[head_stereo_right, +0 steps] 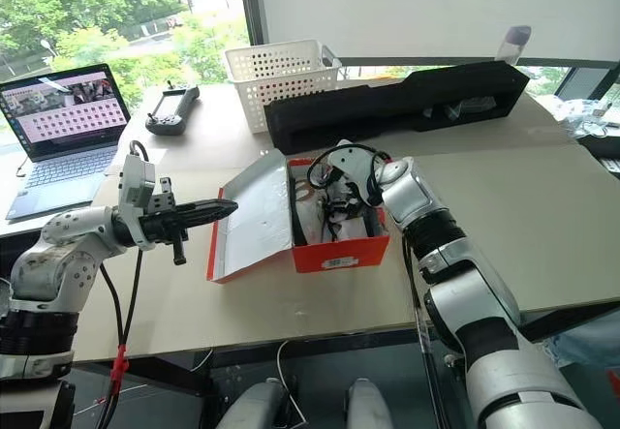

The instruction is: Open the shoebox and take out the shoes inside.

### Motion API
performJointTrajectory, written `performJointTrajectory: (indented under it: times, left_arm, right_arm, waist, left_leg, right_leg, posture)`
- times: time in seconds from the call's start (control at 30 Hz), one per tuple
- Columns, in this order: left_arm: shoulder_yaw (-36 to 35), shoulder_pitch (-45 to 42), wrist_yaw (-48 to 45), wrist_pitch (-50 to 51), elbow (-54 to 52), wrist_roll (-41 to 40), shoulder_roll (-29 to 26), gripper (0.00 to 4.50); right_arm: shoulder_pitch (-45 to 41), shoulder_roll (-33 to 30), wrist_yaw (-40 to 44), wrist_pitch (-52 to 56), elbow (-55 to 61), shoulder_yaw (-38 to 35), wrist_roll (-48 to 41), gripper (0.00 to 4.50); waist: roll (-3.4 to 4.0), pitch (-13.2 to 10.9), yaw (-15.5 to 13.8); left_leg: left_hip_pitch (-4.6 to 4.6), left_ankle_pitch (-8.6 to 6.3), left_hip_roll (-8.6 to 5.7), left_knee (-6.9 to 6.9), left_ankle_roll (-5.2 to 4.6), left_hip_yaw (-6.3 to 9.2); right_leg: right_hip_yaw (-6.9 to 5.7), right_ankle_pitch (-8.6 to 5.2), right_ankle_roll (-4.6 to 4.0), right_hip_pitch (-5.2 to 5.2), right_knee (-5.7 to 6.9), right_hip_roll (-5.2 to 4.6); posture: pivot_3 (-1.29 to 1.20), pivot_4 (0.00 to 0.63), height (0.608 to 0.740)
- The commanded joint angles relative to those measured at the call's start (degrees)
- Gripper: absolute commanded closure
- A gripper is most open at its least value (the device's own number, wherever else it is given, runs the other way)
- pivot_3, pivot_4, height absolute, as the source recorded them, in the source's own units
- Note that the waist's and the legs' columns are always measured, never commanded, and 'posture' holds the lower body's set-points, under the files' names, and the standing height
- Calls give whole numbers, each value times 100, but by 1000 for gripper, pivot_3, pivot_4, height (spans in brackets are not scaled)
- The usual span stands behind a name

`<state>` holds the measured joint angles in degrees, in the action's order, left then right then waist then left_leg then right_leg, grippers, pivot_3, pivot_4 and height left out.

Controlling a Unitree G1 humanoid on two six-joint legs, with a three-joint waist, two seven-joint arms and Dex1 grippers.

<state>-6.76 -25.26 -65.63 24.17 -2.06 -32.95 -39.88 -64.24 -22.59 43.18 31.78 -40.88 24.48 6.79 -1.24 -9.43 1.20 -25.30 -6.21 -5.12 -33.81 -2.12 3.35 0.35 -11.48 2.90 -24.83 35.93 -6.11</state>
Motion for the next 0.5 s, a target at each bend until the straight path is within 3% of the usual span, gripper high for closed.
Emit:
performJointTrajectory:
  times: [0.03,0.1,0.37,0.5]
  left_arm:
    - [-103,3,59,18,-238,-55,-60,4500]
    - [-105,17,78,25,-263,-62,-57,4500]
    - [-74,-16,107,18,-253,-54,-52,4500]
    - [-66,-22,98,0,-235,-38,-56,4500]
  right_arm:
    - [-15,35,99,-40,-267,-32,168,362]
    - [-13,67,122,-47,-298,-68,206,738]
    - [12,118,113,-44,-351,-190,367,3302]
    - [-12,146,52,35,-340,-326,403,4032]
  waist:
    - [0,0,-3]
    - [0,0,-4]
    - [1,1,4]
    - [1,1,5]
  left_leg:
    - [3,0,0,0,0,0]
    - [2,0,0,0,0,0]
    - [5,0,0,1,1,0]
    - [5,0,0,1,1,0]
  right_leg:
    - [0,-1,1,2,0,-1]
    - [1,-1,2,1,0,-1]
    - [4,1,-2,-1,2,0]
    - [4,1,-2,0,2,0]
  posture:
    - [0,150,738]
    - [0,150,738]
    - [0,150,738]
    - [0,150,738]
